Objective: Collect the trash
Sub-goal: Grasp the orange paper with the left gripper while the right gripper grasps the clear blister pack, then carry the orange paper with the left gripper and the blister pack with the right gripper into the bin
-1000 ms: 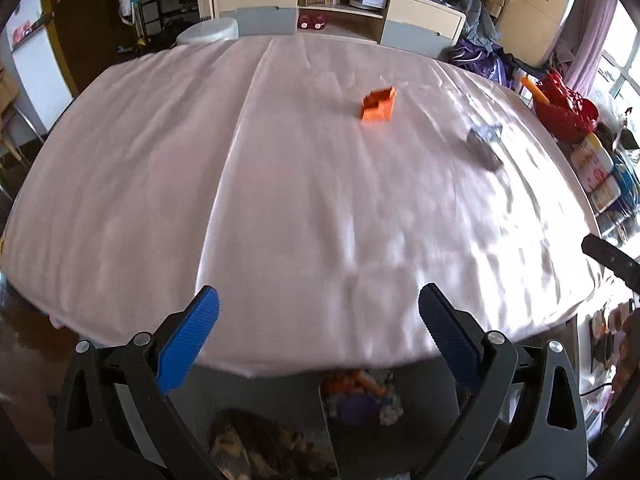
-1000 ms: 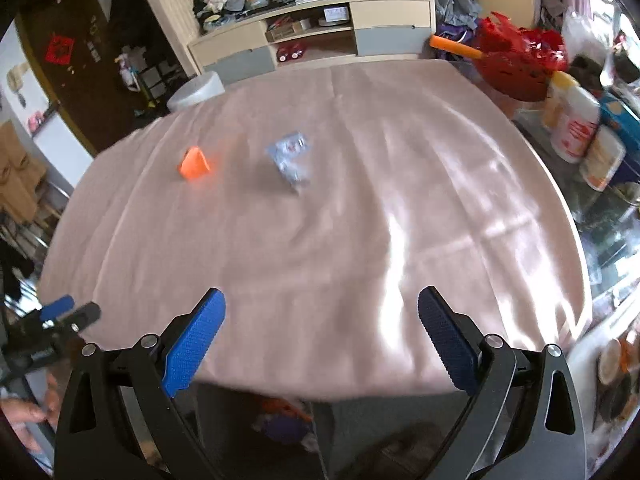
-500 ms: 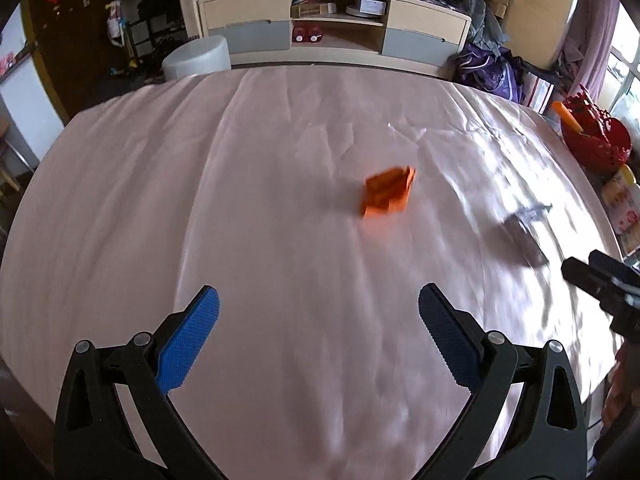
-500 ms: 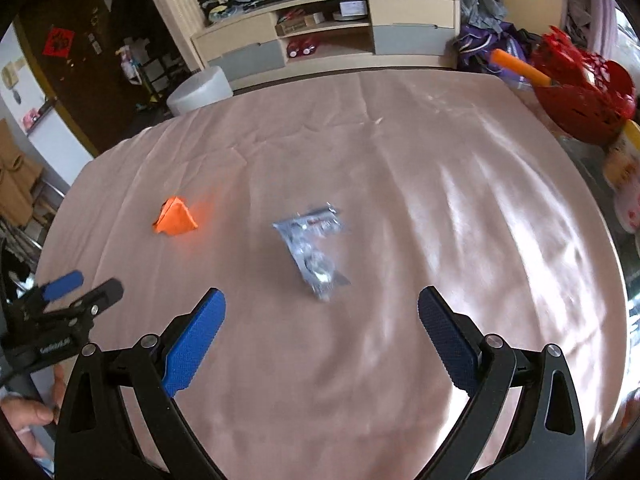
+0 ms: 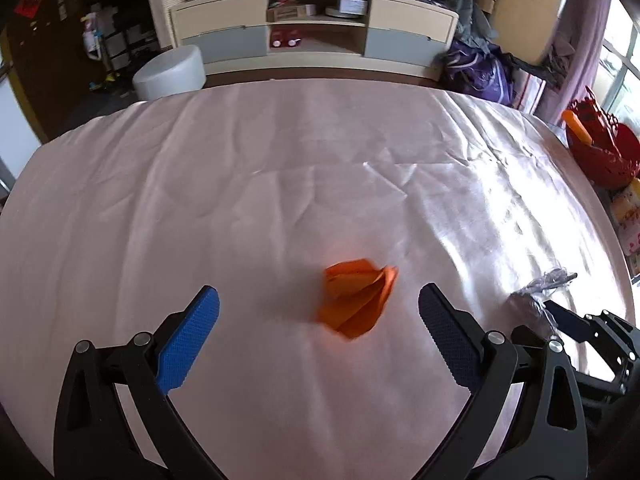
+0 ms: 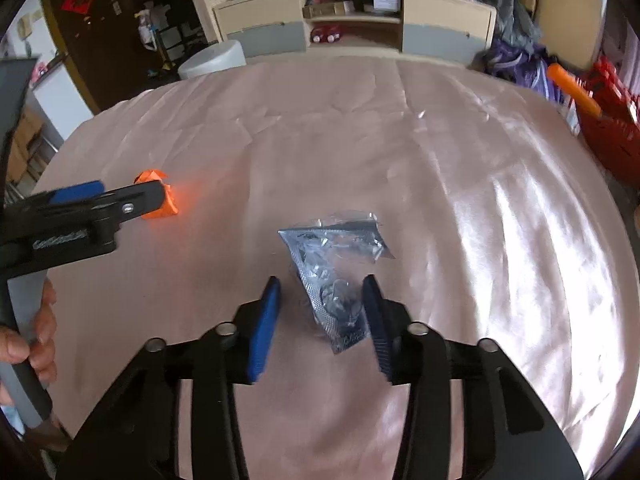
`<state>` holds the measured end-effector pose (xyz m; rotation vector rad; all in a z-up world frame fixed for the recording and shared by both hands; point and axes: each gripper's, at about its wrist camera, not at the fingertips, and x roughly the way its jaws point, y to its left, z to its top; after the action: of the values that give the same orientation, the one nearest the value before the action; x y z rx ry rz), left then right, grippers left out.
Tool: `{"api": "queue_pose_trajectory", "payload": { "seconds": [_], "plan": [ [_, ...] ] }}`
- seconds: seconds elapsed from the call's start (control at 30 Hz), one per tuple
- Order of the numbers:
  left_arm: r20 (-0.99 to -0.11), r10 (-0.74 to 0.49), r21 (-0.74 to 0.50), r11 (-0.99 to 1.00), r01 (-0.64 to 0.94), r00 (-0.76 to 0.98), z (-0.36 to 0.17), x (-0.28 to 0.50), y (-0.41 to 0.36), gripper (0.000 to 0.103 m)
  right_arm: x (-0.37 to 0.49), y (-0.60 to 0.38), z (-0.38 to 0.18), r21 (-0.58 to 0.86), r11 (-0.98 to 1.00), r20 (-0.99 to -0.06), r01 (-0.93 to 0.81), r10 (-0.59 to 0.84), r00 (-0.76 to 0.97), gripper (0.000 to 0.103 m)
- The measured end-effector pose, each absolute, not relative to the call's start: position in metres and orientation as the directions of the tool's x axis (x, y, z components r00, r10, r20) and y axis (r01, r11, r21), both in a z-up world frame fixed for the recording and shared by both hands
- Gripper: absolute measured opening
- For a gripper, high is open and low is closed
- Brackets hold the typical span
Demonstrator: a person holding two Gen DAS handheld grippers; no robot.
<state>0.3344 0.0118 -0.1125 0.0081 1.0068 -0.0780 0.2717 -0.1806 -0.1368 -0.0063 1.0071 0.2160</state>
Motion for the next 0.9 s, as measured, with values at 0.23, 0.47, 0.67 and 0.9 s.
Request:
{"api": "queue_pose_trajectory", "payload": {
  "seconds": [0.23, 0.47, 0.67, 0.9],
  "plan": [
    [-0.864, -0.070, -0.032, 0.996, 0.085, 0.499, -0.129, 0.343, -0.002, 0.068, 0.269, -0.179, -0.136, 0.066, 0.973, -0.830, -0.219, 0.176, 0.529, 0.029],
    [-0.859, -0.076, -0.021, 0.993, 0.115, 0.506, -0.117, 0.332, -0.005, 0.035, 0.262, -0.187, -0.127, 0.111, 0.971, -0.824, -0.214, 0.210, 0.526, 0.029],
    [-0.847, -0.074, -0.003, 0.991, 0.135, 0.526, -0.089, 0.299, -0.008, 0.035, 0.233, -0.190, -0.099, 0.111, 0.969, -0.813, -0.221, 0.216, 0.541, 0.029],
    [-0.818, -0.072, 0.008, 0.990, 0.138, 0.570, -0.028, 0.232, -0.007, 0.035, 0.180, -0.190, -0.050, 0.099, 0.966, -0.784, -0.238, 0.223, 0.580, 0.029]
  ]
}}
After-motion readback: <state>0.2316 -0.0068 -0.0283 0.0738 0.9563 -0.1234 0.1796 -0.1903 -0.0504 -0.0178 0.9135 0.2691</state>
